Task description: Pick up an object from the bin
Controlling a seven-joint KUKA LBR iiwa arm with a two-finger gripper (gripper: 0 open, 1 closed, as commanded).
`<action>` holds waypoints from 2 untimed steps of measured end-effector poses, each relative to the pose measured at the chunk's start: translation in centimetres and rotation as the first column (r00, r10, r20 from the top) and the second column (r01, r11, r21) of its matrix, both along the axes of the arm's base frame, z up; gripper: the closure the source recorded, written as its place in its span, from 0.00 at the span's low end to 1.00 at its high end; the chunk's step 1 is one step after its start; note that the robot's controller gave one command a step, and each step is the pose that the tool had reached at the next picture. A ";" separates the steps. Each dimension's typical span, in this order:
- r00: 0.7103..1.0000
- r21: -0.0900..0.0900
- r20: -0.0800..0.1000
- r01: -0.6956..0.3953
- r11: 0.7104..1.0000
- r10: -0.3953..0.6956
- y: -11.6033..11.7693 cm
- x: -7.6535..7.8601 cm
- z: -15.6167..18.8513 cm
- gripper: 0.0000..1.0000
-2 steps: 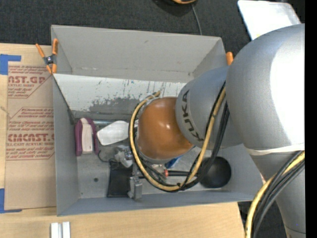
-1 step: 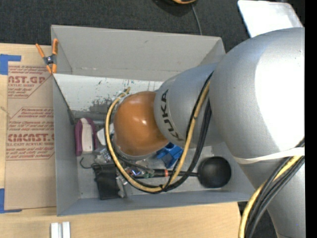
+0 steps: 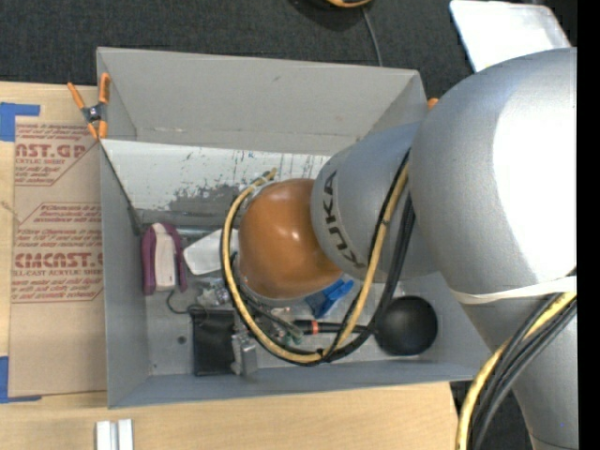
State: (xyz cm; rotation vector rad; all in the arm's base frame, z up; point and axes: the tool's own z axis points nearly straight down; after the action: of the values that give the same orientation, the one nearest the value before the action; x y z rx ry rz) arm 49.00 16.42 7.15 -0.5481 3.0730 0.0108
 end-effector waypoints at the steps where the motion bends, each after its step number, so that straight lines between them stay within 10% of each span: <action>1: 0.981 -0.003 -0.003 -0.194 0.981 0.194 3.1 0.4 -0.1 1.00; 2: 0.981 -0.003 -0.003 -0.194 0.981 0.194 3.1 0.4 -0.1 1.00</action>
Offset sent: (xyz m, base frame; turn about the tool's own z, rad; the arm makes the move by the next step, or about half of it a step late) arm 0.0000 0.0000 0.0000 0.0000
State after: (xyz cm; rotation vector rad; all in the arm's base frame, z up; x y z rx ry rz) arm 49.43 19.55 7.10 -0.8454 3.0093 0.0096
